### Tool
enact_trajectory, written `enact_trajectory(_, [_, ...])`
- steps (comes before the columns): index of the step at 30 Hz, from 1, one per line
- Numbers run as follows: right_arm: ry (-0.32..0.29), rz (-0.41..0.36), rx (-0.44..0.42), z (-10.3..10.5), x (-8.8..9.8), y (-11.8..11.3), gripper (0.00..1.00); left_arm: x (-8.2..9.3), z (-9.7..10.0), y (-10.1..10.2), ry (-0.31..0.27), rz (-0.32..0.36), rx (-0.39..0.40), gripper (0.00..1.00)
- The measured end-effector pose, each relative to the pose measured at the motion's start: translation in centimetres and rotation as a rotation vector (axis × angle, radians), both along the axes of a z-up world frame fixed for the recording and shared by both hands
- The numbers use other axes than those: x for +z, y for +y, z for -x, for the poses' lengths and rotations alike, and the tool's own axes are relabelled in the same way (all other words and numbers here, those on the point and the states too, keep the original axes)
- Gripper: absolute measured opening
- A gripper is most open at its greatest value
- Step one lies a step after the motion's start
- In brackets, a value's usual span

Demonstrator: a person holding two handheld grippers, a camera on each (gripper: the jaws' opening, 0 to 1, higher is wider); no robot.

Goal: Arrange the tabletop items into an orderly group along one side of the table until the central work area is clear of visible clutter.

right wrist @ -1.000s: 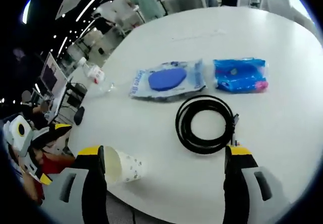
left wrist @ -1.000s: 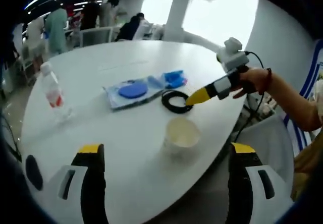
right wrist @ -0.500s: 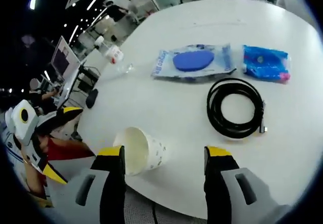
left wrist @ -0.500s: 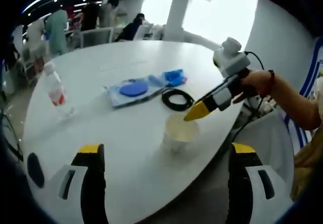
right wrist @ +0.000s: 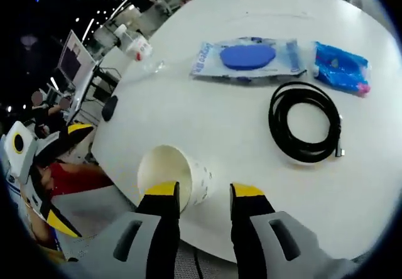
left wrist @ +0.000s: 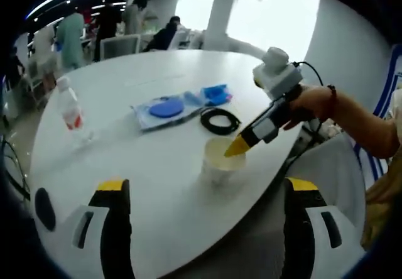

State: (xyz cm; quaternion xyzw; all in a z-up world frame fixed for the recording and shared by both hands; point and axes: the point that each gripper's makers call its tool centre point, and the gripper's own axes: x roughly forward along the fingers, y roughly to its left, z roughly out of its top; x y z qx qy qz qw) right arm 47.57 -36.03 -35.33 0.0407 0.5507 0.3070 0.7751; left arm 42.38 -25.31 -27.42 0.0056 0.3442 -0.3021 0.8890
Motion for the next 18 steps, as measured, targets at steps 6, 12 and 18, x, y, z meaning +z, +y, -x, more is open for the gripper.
enact_trajectory(6, [0.021, 0.019, 0.0, 0.0, -0.3, 0.2, 0.07, 0.0, 0.1, 0.1, -0.002, 0.008, 0.008, 0.99])
enact_trajectory(12, [0.034, 0.037, -0.011, -0.3, -0.2, 0.2, 0.02, -0.1, 0.2, 0.5, 0.0, 0.01, 0.018, 0.99])
enact_trajectory(18, [0.032, 0.032, -0.028, -0.9, 0.5, 0.8, 0.01, -0.2, 0.4, 1.0, -0.003, 0.009, 0.027, 0.99])
